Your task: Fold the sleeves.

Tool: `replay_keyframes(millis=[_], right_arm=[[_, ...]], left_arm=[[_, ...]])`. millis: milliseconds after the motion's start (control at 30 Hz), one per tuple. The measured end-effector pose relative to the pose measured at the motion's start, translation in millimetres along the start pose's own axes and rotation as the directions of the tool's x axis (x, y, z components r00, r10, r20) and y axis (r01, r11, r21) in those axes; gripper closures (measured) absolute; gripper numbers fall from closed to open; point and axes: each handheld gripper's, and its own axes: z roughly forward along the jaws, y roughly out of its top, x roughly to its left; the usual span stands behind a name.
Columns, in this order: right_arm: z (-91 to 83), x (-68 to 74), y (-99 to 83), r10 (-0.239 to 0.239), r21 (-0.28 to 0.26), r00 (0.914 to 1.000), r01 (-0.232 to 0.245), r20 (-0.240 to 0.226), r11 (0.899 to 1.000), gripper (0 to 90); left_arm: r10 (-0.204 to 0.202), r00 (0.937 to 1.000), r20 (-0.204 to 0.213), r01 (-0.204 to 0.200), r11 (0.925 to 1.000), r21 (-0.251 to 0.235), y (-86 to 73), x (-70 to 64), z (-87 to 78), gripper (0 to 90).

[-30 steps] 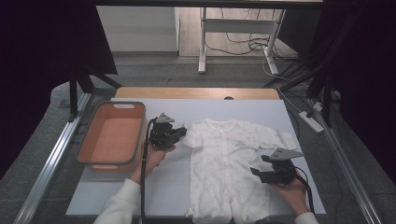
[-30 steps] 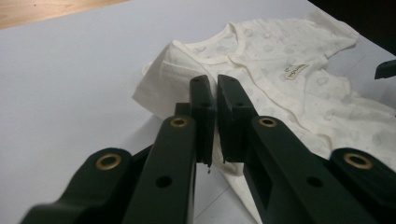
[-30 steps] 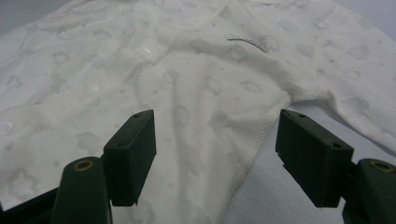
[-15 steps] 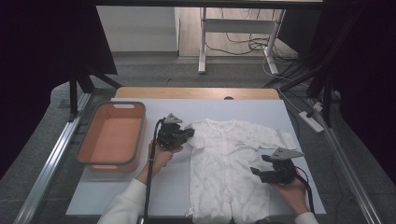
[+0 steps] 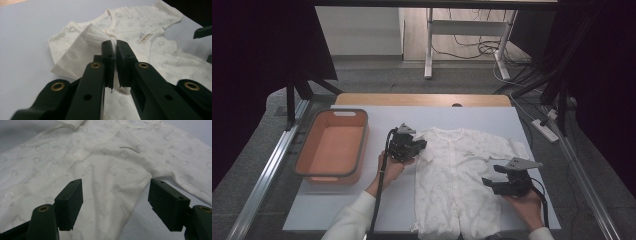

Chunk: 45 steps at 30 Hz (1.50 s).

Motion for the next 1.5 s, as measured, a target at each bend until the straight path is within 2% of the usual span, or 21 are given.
replay_keyframes(millis=[167, 400, 533, 833, 900, 967, 1033, 1233, 1500], right_arm=[[0.5, 0.2, -0.1, -0.001, 0.001, 1.0, 0.001, -0.001, 1.0, 28.1], [1.6, 0.9, -0.3, -0.002, 0.006, 1.0, 0.002, 0.001, 1.0, 28.1], [2.0, 0.2, -0.6, 0.002, 0.01, 1.0, -0.002, 0.001, 1.0, 28.1], [2.3, -0.3, -1.2, -0.001, 0.015, 1.0, 0.001, 0.002, 1.0, 28.1], [2.4, -0.4, -1.4, -0.003, 0.016, 1.0, 0.003, 0.003, 1.0, 28.1], [2.3, -0.4, -1.4, -0.003, 0.017, 1.0, 0.003, 0.003, 1.0, 28.1], [2.0, -0.4, -1.4, -0.003, 0.016, 1.0, 0.003, 0.003, 1.0, 28.1], [3.0, 0.2, -1.5, 0.0, 0.017, 1.0, 0.0, 0.001, 1.0, 28.1], [3.9, 1.9, -0.8, 0.01, 0.013, 0.9999, -0.01, 0.004, 1.0, 28.2]], left_arm=[[0.017, 0.9998, 0.01, -0.017, 0.9998, -0.008, 9.8, -7.7, 2.4, 84.2], [0.073, 0.9972, 0.016, -0.073, 0.9974, -0.001, 22.3, -23.5, 13.6, 83.7], [0.073, 0.9969, 0.03, -0.073, 0.9973, 0.003, 26.1, -29.0, 23.6, 83.6], [0.103, 0.9934, 0.05, -0.105, 0.9941, 0.028, 29.9, -38.9, 41.2, 81.7], [0.105, 0.9941, 0.028, -0.105, 0.994, 0.03, 29.9, -40.0, 40.9, 72.7], [0.078, 0.9969, -0.01, -0.078, 0.9968, 0.019, 30.4, -38.0, 37.3, 50.2], [0.052, 0.9986, -0.014, -0.052, 0.9986, 0.01, 29.7, -32.2, 31.4, 42.8], [0.049, 0.9976, -0.049, -0.048, 0.9985, 0.026, 18.7, -17.1, 15.2, 36.3], [0.048, 0.9967, -0.065, -0.046, 0.9983, 0.034, -3.1, -8.4, -5.9, 35.1]])
